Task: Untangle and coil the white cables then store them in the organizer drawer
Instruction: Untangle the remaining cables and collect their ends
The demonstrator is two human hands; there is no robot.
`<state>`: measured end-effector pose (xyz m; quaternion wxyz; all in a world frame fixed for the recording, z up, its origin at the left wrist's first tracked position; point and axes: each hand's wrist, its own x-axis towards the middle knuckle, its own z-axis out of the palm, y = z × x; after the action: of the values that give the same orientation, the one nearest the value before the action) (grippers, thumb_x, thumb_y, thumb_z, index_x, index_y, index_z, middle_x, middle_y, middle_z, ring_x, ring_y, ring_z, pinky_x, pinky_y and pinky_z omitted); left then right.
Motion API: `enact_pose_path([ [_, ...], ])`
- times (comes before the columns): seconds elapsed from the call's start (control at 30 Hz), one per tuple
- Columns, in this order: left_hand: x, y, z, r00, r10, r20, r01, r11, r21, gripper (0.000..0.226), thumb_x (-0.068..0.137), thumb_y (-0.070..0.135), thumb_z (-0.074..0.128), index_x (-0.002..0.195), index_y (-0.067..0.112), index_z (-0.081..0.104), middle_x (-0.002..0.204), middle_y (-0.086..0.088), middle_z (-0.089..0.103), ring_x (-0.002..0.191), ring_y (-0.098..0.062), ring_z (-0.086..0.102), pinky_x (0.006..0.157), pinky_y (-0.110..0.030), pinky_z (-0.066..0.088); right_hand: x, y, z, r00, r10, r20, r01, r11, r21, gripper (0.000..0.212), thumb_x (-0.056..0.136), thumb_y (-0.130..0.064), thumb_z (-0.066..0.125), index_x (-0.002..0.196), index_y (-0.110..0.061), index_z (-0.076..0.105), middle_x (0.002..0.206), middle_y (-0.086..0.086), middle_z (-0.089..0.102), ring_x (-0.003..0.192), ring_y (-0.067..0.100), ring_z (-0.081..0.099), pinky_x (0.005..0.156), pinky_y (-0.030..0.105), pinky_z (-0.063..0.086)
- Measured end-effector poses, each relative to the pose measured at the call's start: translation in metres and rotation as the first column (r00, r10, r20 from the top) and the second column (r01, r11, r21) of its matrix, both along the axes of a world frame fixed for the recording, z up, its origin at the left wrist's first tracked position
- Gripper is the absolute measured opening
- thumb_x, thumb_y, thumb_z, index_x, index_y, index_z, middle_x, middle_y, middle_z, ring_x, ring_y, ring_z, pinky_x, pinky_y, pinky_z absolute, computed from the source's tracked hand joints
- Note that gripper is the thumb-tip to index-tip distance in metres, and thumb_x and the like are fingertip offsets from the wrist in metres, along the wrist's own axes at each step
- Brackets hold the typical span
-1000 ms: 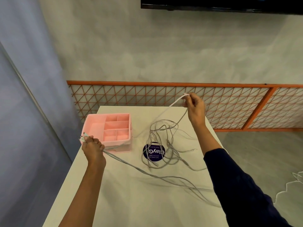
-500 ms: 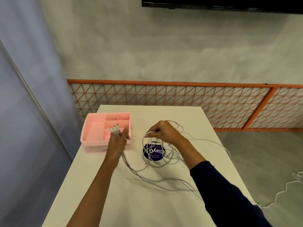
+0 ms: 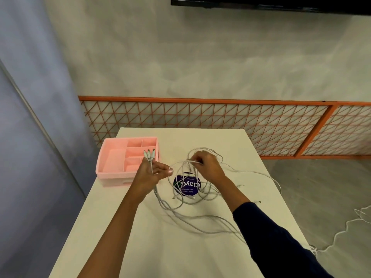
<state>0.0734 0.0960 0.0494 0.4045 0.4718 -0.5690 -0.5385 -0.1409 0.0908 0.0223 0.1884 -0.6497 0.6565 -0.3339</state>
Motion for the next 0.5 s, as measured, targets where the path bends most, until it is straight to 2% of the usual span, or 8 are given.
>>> enact_pose_path([
  [0.07,0.009,-0.001,0.005,0.997,0.036,-0.064,-0.037,0.999,-0.015,0.042,0.078,-0.004,0.073,0.090,0.011,0.036,0.082,-0.004,0.068,0.072,-0.006,0.068,0.061,-0.016,0.048,-0.015,0.004,-0.021,0.981,-0.189,-0.041,0.184,0.979,-0.088,0.017,0.086,-0.020,0.069,0.090,-0.004,0.074,0.087,0.015,0.061,0.082,0.022,0.053,0.073,0.028,0.041],
  [0.1,0.014,-0.002,0.008,0.993,0.052,-0.106,-0.055,0.998,-0.021,0.041,0.078,-0.006,0.072,0.090,0.010,0.036,0.081,-0.005,0.067,0.070,-0.006,0.068,0.058,-0.014,0.047,-0.020,0.006,-0.029,0.965,-0.263,-0.015,0.259,0.959,-0.115,0.017,0.085,-0.021,0.069,0.089,-0.004,0.075,0.089,0.016,0.059,0.083,0.025,0.054,0.074,0.032,0.044],
  [0.2,0.025,-0.004,0.014,0.985,0.073,-0.157,-0.083,0.995,-0.055,0.038,0.080,-0.006,0.069,0.088,0.011,0.036,0.078,-0.001,0.068,0.070,-0.007,0.068,0.054,-0.015,0.045,-0.024,0.009,-0.035,0.917,-0.393,0.066,0.396,0.917,-0.045,0.018,0.089,-0.020,0.064,0.098,-0.004,0.068,0.100,0.015,0.053,0.074,0.023,0.053,0.068,0.027,0.040],
  [0.27,0.027,-0.004,0.019,0.982,0.059,-0.179,-0.071,0.995,-0.066,0.037,0.080,-0.005,0.069,0.086,0.014,0.037,0.075,0.002,0.069,0.071,-0.008,0.068,0.054,-0.014,0.045,-0.028,0.005,-0.041,0.909,-0.415,0.046,0.413,0.909,0.054,0.020,0.093,-0.021,0.058,0.103,-0.004,0.060,0.101,0.019,0.057,0.079,0.029,0.057,0.066,0.025,0.034],
  [0.37,0.027,-0.002,0.022,0.986,0.025,-0.166,-0.037,0.997,-0.069,0.037,0.080,-0.003,0.069,0.086,0.015,0.038,0.075,0.002,0.070,0.074,-0.011,0.069,0.054,-0.014,0.046,-0.032,0.000,-0.047,0.907,-0.419,0.046,0.408,0.900,0.156,0.025,0.098,-0.018,0.048,0.112,0.001,0.052,0.101,0.026,0.063,0.096,0.038,0.060,0.068,0.031,0.037],
  [0.43,0.028,0.000,0.019,0.990,0.016,-0.142,-0.024,0.998,-0.052,0.036,0.082,-0.003,0.068,0.088,0.013,0.037,0.077,0.000,0.068,0.073,-0.010,0.070,0.055,-0.013,0.047,-0.033,-0.005,-0.042,0.906,-0.422,0.044,0.410,0.897,0.167,0.028,0.100,-0.016,0.044,0.115,0.005,0.055,0.106,0.026,0.064,0.102,0.039,0.060,0.075,0.032,0.042],
  [0.5,0.030,0.002,0.014,0.993,0.020,-0.119,-0.023,0.999,-0.026,0.035,0.083,-0.004,0.067,0.091,0.010,0.036,0.079,-0.001,0.068,0.072,-0.011,0.070,0.056,-0.012,0.048,-0.035,-0.016,-0.026,0.903,-0.427,0.050,0.420,0.901,0.110,0.026,0.099,-0.010,0.044,0.110,0.007,0.061,0.107,0.024,0.066,0.102,0.038,0.061,0.079,0.031,0.043],
])
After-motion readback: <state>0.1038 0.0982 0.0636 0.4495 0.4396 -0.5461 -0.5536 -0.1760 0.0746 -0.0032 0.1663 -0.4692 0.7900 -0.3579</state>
